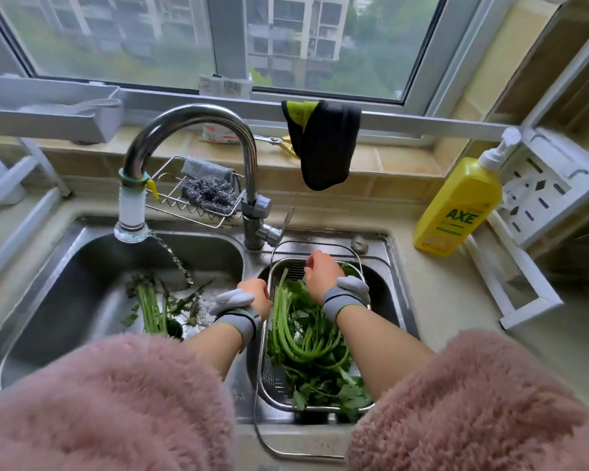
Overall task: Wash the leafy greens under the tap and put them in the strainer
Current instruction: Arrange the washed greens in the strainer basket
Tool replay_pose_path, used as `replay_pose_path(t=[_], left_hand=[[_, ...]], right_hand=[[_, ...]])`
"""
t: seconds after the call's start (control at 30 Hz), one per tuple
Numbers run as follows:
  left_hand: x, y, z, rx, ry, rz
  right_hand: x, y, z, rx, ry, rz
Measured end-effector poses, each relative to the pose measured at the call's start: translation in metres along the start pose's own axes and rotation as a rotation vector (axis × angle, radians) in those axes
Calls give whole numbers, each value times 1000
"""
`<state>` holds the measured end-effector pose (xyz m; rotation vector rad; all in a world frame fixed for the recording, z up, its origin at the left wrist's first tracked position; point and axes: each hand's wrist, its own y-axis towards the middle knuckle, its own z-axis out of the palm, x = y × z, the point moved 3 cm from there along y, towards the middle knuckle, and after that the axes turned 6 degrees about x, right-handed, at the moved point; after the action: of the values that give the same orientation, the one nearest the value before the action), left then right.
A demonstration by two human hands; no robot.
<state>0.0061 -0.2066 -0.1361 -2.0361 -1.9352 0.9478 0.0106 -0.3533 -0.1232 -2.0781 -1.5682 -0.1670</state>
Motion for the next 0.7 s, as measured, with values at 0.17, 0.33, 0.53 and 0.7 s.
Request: replay_pose_path(t=[0.17,0.33,0.53,0.7], left_hand=[[76,-26,-17,-8,-123,-125],[159,-34,-47,-20,-266,-227],[246,-25,-72,-32,-527,-160],[284,-16,-86,3,-514,-95]], right_hand=[[81,-13,36,108,192,-128],[140,-18,95,330,676,-35],[191,-13,133,176,1327,187],[207,-15,151,-97,1547,310]])
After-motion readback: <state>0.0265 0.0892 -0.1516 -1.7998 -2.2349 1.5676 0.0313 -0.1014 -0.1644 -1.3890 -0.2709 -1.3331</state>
